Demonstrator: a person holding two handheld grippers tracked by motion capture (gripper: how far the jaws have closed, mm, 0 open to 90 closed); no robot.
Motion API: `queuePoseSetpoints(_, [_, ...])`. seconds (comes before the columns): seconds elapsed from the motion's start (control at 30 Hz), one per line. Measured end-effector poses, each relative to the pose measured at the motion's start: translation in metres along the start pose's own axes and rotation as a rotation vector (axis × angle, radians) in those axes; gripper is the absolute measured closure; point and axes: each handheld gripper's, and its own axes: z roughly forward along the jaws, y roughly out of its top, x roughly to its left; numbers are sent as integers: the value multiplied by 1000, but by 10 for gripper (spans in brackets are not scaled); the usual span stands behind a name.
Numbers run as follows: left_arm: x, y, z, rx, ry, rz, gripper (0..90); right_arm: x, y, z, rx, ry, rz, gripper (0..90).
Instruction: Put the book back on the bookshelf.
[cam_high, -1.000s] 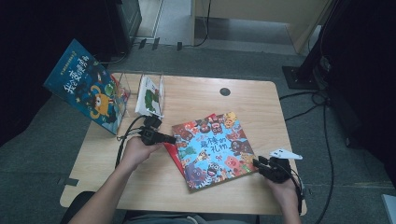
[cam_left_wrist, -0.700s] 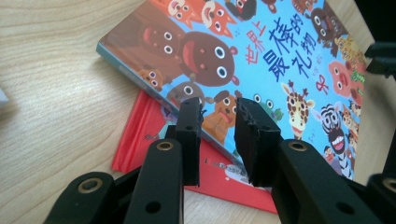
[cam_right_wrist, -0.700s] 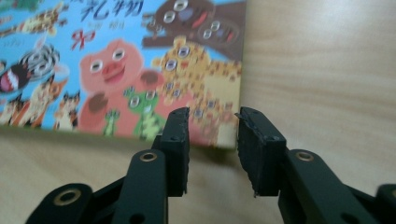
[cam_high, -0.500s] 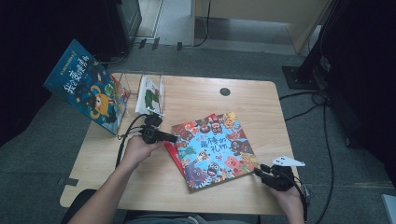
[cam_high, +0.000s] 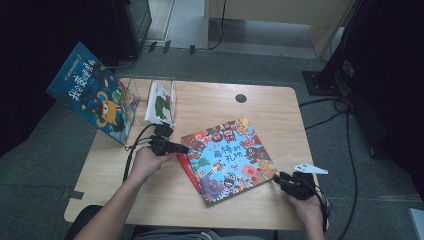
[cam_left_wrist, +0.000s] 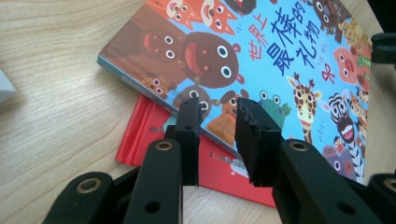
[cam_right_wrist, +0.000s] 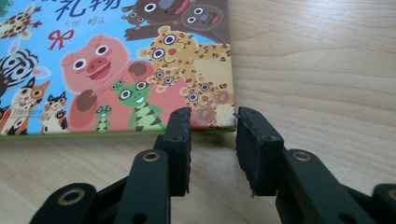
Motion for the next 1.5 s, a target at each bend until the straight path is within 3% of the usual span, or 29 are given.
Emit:
queuePoseSetpoints(0.23, [2,-6,-3,6,13,-9,698,-6,5,5,-9,2,33,654])
queuePoseSetpoints(0.37, [5,-8,-7,-13,-19,-37,691,-9,9,9,-15,-2,43,648])
queuePoseSetpoints(0.63, [10,-15,-14,-26,15,-56,682,-15,20,19,-28,-17,64,662])
queuePoseSetpoints(0.8, [12,-21,-17,-15,20,-65,654,-19,24,24,-34,-18,96,639])
queuePoseSetpoints(1.0, [13,-25,-18,-14,27,-68,646,-21,29,29,-39,-26,98,637])
queuePoseSetpoints(1.23, [12,-29,-21,-30,34,-55,550,-24,36,35,-42,-36,114,625])
queuePoseSetpoints(1.5, [18,-28,-24,-37,53,-71,503,-28,45,46,-53,-55,121,625])
